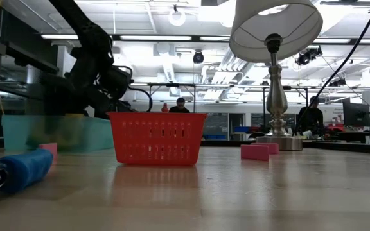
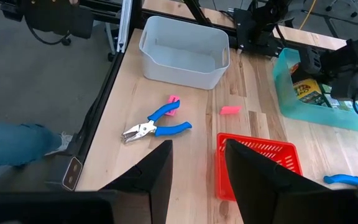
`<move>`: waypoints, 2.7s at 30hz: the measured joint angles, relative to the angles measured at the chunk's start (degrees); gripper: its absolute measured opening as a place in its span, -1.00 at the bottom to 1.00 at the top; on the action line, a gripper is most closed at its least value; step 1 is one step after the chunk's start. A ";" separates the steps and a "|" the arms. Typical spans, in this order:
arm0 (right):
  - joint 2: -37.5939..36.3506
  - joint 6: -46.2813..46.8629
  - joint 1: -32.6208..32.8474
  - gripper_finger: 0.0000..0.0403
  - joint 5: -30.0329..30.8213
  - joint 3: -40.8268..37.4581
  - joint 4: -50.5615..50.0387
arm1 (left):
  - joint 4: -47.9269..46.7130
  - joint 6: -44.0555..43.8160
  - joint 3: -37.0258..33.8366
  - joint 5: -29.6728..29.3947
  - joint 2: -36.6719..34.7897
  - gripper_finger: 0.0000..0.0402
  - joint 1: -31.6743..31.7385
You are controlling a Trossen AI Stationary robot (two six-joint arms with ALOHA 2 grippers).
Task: Pick & Place School Supplies
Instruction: Put the yellow crayon box into the green bin
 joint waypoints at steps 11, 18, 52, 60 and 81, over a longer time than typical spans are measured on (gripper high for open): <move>0.00 0.11 0.00 -0.31 0.00 0.00 0.00 | -0.08 2.85 0.00 0.41 0.00 0.08 -1.10; 0.00 0.13 0.00 -0.31 0.00 0.00 0.00 | -0.22 2.79 0.00 -1.04 0.00 0.09 -1.09; 0.00 -0.26 0.00 -0.31 0.00 0.00 0.04 | -0.74 4.08 4.47 -7.14 -0.07 0.09 -1.09; 0.00 -0.17 0.00 -0.31 0.00 0.00 0.03 | -2.21 3.66 4.96 -10.78 -0.09 0.09 -1.11; 0.00 -0.26 0.00 -0.31 -0.04 0.00 0.02 | -3.68 3.40 4.96 -5.78 -0.09 0.09 -4.98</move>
